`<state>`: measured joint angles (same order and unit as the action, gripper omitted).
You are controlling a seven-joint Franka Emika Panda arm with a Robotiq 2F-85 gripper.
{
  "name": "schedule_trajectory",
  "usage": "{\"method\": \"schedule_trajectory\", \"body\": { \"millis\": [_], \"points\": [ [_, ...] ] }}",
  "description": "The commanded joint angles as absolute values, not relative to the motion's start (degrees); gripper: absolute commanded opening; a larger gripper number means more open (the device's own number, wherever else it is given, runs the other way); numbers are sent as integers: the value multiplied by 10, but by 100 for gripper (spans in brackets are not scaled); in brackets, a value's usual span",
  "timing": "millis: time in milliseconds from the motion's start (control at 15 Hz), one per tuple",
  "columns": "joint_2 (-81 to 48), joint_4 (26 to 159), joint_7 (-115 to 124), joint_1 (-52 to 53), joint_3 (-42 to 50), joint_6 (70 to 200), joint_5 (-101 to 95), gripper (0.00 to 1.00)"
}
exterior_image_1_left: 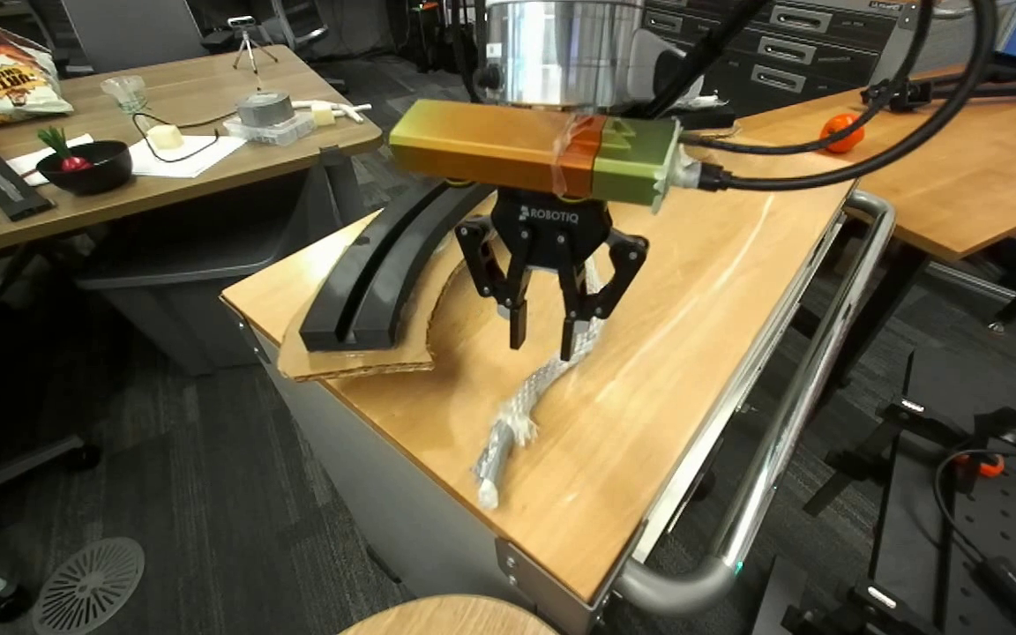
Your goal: Pick up the rope and put it on the table
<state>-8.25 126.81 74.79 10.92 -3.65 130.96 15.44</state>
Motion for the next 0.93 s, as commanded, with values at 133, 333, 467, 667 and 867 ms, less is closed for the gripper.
{"method": "schedule_trajectory", "body": {
  "millis": [133, 333, 467, 667, 867],
  "points": [
    [108, 1362, 894, 89, -40, 1285, -54, 90],
    [79, 1338, 872, 77, -53, 1285, -32, 88],
    [100, 1352, 873, 74, -54, 1283, -35, 98],
    [68, 1310, 854, 70, -57, 1286, -26, 100],
    [93, 1311, 790, 38, -20, 1304, -3, 100]
  ]
}}
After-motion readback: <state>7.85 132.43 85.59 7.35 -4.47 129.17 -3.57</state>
